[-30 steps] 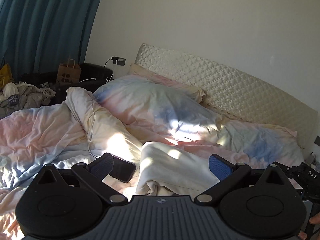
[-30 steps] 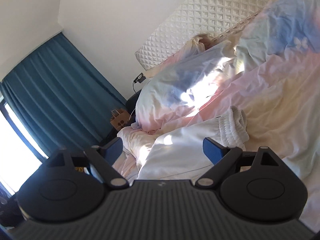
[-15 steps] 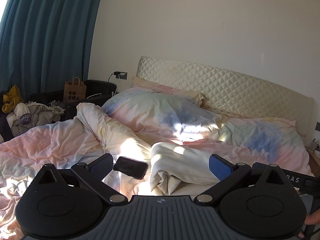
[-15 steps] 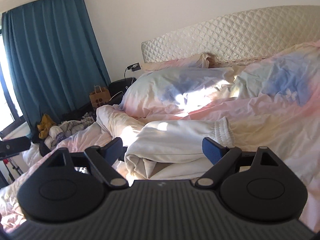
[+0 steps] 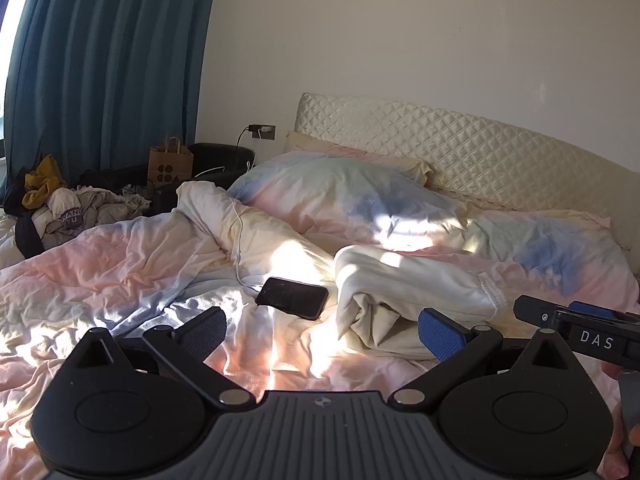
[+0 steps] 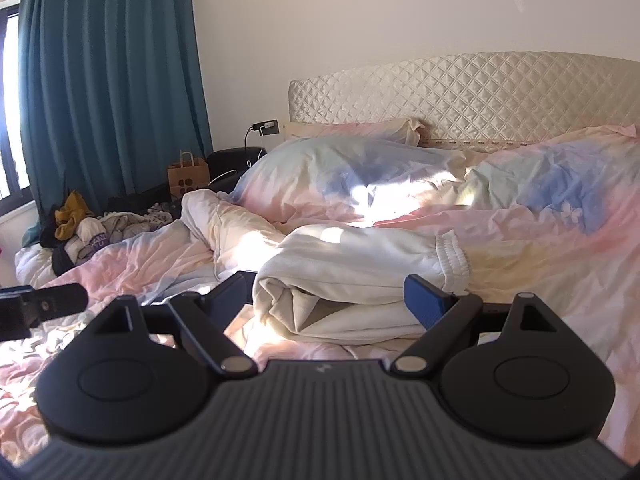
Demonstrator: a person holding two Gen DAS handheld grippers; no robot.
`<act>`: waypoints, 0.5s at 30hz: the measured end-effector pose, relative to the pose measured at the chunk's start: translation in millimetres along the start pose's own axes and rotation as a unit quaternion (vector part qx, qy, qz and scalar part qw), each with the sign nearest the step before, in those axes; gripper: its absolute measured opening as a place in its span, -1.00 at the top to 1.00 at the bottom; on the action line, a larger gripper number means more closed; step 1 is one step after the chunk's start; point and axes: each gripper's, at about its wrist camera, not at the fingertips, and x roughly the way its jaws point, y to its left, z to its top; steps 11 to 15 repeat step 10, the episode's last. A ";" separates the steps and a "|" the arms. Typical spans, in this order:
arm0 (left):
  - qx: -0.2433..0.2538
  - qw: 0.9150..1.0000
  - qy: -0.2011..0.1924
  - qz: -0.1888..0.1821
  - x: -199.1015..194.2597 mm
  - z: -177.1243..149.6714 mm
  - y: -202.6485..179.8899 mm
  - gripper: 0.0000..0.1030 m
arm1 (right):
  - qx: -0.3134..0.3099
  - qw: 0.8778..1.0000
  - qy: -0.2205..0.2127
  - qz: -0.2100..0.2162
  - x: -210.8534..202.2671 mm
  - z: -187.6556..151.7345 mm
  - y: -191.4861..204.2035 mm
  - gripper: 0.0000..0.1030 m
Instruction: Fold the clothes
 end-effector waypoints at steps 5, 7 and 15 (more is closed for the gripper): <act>0.011 1.000 0.010 0.009 8.8 -3.2 -5.6 -0.99 | -0.010 1.000 0.007 -0.002 3.1 -6.1 5.0 -0.71; 0.014 1.000 0.013 0.010 10.4 -4.8 -6.8 -0.99 | -0.018 1.000 0.004 -0.004 3.4 -6.7 6.3 -0.71; 0.017 1.000 0.014 0.019 10.7 -5.1 -7.4 -0.99 | -0.019 1.000 0.005 -0.006 5.7 -6.9 6.7 -0.71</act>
